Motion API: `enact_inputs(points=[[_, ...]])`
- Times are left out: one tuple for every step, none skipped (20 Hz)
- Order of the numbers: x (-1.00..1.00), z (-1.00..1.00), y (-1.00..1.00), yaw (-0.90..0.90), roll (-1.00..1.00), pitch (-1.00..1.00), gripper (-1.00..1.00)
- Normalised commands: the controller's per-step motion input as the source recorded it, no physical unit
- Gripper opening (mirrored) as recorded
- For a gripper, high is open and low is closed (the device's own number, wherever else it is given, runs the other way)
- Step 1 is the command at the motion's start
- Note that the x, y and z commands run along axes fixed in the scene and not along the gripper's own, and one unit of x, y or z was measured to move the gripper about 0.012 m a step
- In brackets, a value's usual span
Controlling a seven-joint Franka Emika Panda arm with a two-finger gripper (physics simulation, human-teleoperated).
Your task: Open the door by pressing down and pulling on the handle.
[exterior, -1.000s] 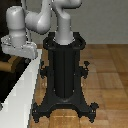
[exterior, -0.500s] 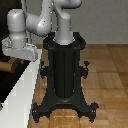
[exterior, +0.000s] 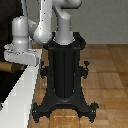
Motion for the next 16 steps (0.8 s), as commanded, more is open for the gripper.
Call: enact_inputs(points=[[0.00, -1.00, 0.00, 0.00, 0.00, -0.15, -1.00], [0.00, 0.00, 0.00, 0.00, 0.00, -0.15, -1.00], [0.00, -1.00, 0.00, 0.00, 0.00, 0.00, -1.00], [0.00, 0.00, 0.00, 0.00, 0.00, 0.00, -1.00], [0.00, 0.00, 0.00, 0.00, 0.00, 0.00, -1.00], [0.00, -1.00, 0.00, 0.00, 0.00, 0.00, -1.00], [0.00, -1.00, 0.00, 0.00, 0.00, 0.00, -1.00], [0.00, 0.00, 0.00, 0.00, 0.00, 0.00, -1.00], [0.00, -1.00, 0.00, 0.00, 0.00, 0.00, -1.00], [0.00, -1.00, 0.00, 0.00, 0.00, 0.00, -1.00], [0.00, 0.00, 0.00, 0.00, 0.00, 0.00, -1.00], [0.00, -1.00, 0.00, 0.00, 0.00, 0.00, -1.00], [0.00, 0.00, 0.00, 0.00, 0.00, 0.00, -1.00], [0.00, -1.00, 0.00, 0.00, 0.00, 0.00, -1.00], [0.00, -1.00, 0.00, 0.00, 0.00, 0.00, -1.00], [0.00, -1.00, 0.00, 0.00, 0.00, 0.00, -1.00]])
